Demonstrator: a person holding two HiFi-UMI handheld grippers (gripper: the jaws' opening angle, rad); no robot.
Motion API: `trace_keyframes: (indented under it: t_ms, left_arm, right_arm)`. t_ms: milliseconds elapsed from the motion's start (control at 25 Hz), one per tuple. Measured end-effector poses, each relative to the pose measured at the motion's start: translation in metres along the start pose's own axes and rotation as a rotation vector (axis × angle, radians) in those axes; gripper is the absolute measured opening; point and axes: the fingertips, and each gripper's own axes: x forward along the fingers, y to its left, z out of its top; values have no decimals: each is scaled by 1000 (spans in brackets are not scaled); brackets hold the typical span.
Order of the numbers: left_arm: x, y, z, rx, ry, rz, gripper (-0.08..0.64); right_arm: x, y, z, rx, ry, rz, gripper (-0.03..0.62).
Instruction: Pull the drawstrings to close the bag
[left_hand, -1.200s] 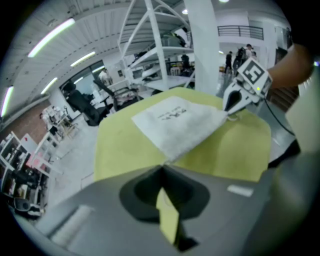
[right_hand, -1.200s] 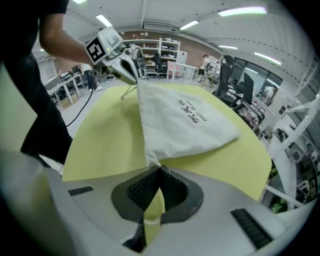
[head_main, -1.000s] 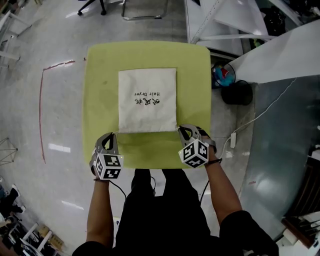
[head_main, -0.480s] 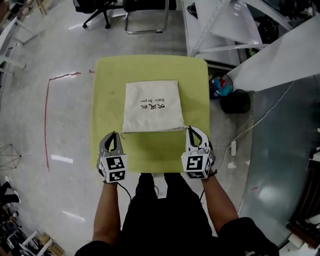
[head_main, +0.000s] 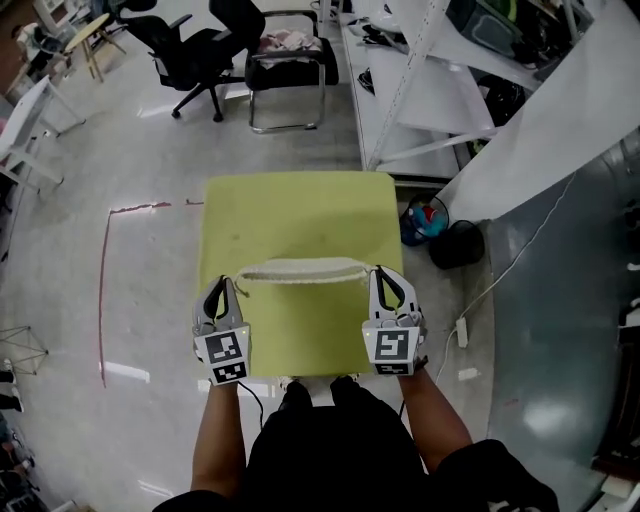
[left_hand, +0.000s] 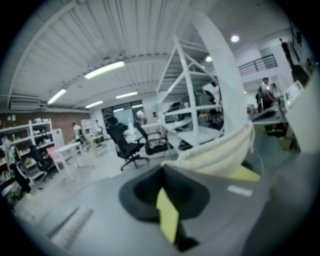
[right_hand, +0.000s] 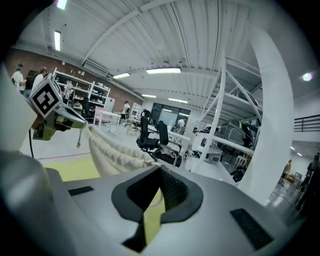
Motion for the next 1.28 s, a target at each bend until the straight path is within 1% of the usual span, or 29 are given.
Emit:
trace_keyframes:
  t_ms: [200,360,480,600,760,960,1040,1160,1240,1280]
  left_arm:
    - [-12,7,53,-2,-90,14,5]
    - [-24,18,90,10,-164,43,5]
    - [-32,24,107,13,-207,59,5]
    - [-39,26,125,15,-247,67,5]
    - [-46,31,142,-5,-291,75,5]
    - [-49,44,150,-30,-308,105,5]
    - [-47,53,149,-32,-290,145,5]
    - [-47,76,144,-50,-255,215,5]
    - [-52,88,144,-44,-254,249,5]
    - [-54,95,144,-57,-257,256,5]
  right_arm:
    - [-10,-26,48,38,-93,-36,8]
    - [-18,-43,82,28,-164,-59,8]
    - [-24,-52,95,26,-197,-76,8]
    - [-29,-63,105,47,-223,-101,8]
    - [-34,-80,113,78,-252,-117,8]
    - [-38,-99,115,112,-248,-142,8]
    - [-37,-109,112,132,-236,-162,8]
    - [-41,-133,106,180,-232,-214,8]
    - [-46,-154,102,217,-232,-256,8]
    - [-48,-166,99,244,-232,-277,8]
